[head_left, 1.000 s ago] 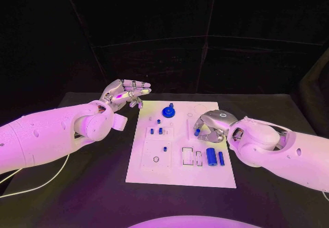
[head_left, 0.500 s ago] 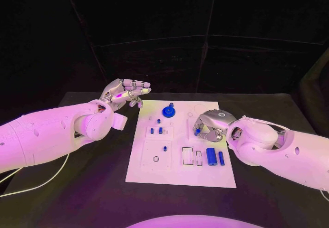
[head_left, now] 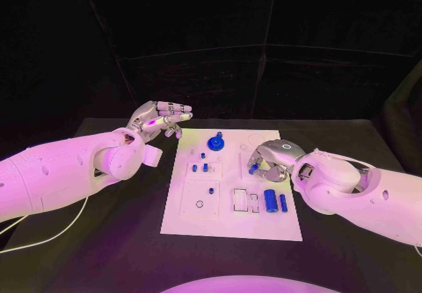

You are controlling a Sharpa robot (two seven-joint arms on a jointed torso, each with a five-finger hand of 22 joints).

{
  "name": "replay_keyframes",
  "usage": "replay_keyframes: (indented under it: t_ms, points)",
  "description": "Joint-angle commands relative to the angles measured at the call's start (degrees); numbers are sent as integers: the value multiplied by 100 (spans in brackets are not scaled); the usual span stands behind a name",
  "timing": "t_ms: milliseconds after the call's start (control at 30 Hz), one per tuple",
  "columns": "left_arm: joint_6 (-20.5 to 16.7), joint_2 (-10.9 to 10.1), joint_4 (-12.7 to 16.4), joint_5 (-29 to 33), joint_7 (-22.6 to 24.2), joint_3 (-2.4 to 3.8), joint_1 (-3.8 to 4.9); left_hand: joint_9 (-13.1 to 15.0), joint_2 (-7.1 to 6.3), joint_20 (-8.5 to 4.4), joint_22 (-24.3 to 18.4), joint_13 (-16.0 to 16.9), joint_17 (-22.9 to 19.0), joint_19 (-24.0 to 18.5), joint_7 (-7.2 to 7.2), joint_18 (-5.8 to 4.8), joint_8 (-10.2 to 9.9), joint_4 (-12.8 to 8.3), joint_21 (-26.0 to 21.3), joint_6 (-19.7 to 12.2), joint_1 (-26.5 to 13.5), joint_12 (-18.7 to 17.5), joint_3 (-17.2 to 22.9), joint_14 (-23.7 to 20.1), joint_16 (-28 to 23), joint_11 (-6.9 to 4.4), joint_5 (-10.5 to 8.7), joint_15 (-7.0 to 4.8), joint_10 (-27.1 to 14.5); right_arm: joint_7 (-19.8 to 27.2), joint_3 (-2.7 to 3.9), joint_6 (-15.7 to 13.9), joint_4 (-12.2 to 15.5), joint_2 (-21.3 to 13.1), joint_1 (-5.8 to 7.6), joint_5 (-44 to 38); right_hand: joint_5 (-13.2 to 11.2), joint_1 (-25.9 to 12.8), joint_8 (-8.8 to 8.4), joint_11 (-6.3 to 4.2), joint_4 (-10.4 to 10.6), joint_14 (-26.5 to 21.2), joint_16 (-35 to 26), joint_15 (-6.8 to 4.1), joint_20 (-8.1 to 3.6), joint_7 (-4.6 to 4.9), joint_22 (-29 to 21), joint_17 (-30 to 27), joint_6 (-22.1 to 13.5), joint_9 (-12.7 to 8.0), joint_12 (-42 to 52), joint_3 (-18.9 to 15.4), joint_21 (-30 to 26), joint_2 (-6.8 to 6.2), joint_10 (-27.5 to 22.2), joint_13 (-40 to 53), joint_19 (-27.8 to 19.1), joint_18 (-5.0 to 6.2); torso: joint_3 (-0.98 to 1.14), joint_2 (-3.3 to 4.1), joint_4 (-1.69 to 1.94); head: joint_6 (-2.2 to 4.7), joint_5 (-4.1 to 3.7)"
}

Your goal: Assemble the parts on the task board

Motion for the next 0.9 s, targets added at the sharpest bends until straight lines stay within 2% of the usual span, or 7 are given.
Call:
replay_keyframes:
  t_ms: [33, 133, 267, 467, 600, 733, 900]
  points:
    - [62, -5, -2, 23, -9, 5, 10, -6, 21, -12, -9, -3, -1, -40, 0, 79, 15, 21, -28, 21, -38, 38, -9, -45, -6, -9, 34, 6, -40, 105, 62, -260, 194, -62, 15, 360, 30, -17, -50, 34, -6, 95, 23, -9, 23, 39, -5, -13, -5, 13, -63, 55, 36, -54, 12, -8, 0, -53, -5, -6, 0, -2, 17]
    - [62, -10, -4, 23, -17, 4, 10, -6, 21, -12, -9, -3, -1, -40, 0, 79, 15, 21, -28, 21, -38, 38, -9, -45, -6, -9, 34, 6, -40, 147, 120, -296, 394, -127, 15, 534, 31, -42, -64, 43, -10, 92, 25, -3, 29, 47, -10, -16, -13, 9, -92, 74, 34, -76, 4, -9, -8, -51, -4, -4, -2, 0, 22]
    - [64, -10, -2, 23, -22, 4, 10, -6, 21, -12, -9, -3, -1, -40, 0, 79, 15, 21, -28, 21, -38, 38, -9, -45, -6, -9, 34, 6, -40, 223, 166, -323, 622, -90, 15, 703, 33, -56, -70, 47, -13, 92, 32, 1, 33, 53, -5, -10, -15, 7, -107, 82, 38, -90, 2, -9, -6, -52, -11, -2, 4, 2, 38]
    - [70, 5, 11, 23, -27, 4, 10, -6, 21, -12, -9, -3, -1, -40, 0, 79, 15, 21, -28, 21, -38, 38, -9, -45, -6, -9, 34, 6, -40, 369, 178, -182, 652, 383, 14, 830, 35, -75, -76, 53, -11, 90, 28, 6, 37, 60, -16, -20, -16, 6, -120, 87, 32, -99, 3, -9, -16, -49, -4, 8, 10, -33, 83]
    - [75, 22, 18, 23, -26, 4, 10, -6, 21, -12, -9, -3, -1, -40, 0, 79, 15, 21, -28, 21, -38, 38, -9, -45, -6, -9, 34, 6, -40, 497, 152, -26, 509, 775, 6, 852, 43, -92, -85, 58, -11, 86, 22, 10, 41, 65, -31, -36, -23, 3, -135, 91, 24, -107, -1, -9, -28, -46, -10, 10, 15, -38, 96]
    - [77, 34, 25, 23, -25, 5, 10, -6, 21, -12, -9, -3, -1, -40, 0, 79, 15, 21, -28, 21, -38, 38, -9, -45, -6, -9, 34, 6, -40, 599, 78, 104, 365, 1049, -23, 859, 52, -102, -93, 62, -14, 84, 19, 14, 45, 71, -40, -44, -30, 1, -150, 96, 19, -109, -7, -9, -36, -43, -9, 12, 14, -50, 112]
    - [80, 46, 30, 23, -24, 5, 10, -6, 21, -12, -9, -3, -1, -40, 0, 79, 15, 21, -28, 21, -38, 38, -9, -45, -6, -9, 34, 6, -40, 696, -1, 269, 198, 1309, -86, 816, 64, -116, -103, 69, -19, 82, 20, 20, 50, 79, -52, -48, -38, -2, -167, 99, 13, -116, -14, -9, -46, -40, -10, 8, -4, -80, 161]
